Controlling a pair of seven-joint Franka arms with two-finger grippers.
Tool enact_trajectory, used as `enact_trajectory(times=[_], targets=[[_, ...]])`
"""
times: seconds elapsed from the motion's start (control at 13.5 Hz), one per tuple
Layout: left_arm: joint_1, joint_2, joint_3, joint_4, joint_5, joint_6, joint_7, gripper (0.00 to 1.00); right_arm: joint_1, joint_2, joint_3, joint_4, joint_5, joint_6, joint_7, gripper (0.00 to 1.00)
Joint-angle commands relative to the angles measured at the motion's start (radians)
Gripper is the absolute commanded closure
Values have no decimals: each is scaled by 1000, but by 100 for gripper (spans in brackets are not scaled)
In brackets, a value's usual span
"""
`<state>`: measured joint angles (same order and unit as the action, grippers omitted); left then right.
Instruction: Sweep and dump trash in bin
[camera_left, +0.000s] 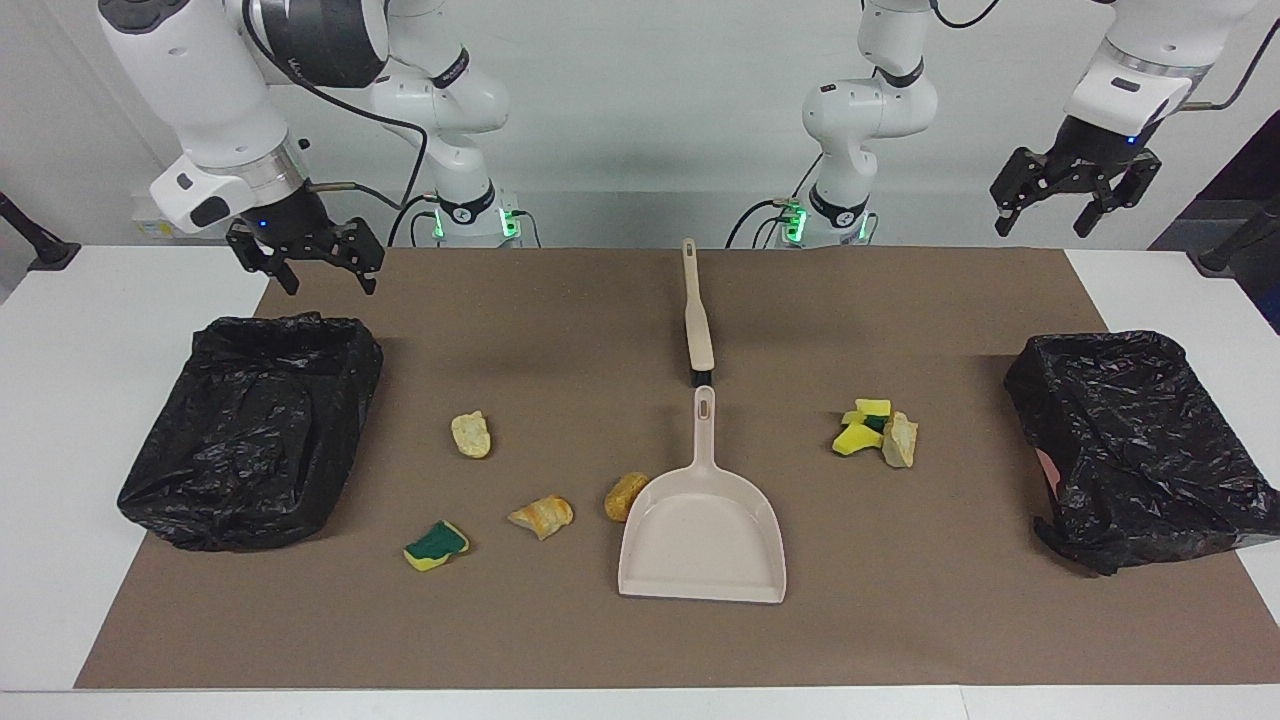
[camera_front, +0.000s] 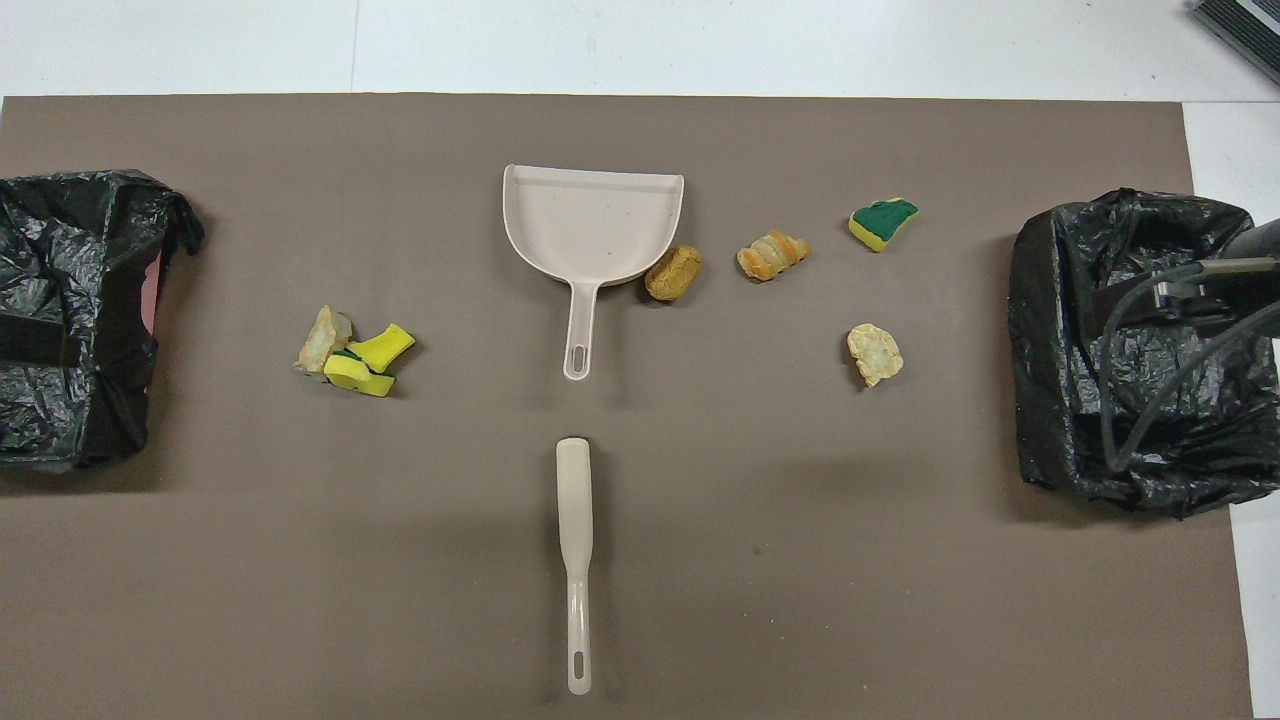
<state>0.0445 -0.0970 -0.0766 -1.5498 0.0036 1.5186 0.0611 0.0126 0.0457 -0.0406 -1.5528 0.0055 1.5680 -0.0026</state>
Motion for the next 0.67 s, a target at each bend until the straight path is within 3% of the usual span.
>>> enact_trajectory(times=[0.0, 0.59], targets=[[1, -16, 1, -18, -5, 8, -6, 0, -6, -24, 7, -32, -9, -6, 30, 0], [3, -13, 1, -13, -5, 5, -4, 0, 1, -21, 8, -29, -7, 3, 18, 0]])
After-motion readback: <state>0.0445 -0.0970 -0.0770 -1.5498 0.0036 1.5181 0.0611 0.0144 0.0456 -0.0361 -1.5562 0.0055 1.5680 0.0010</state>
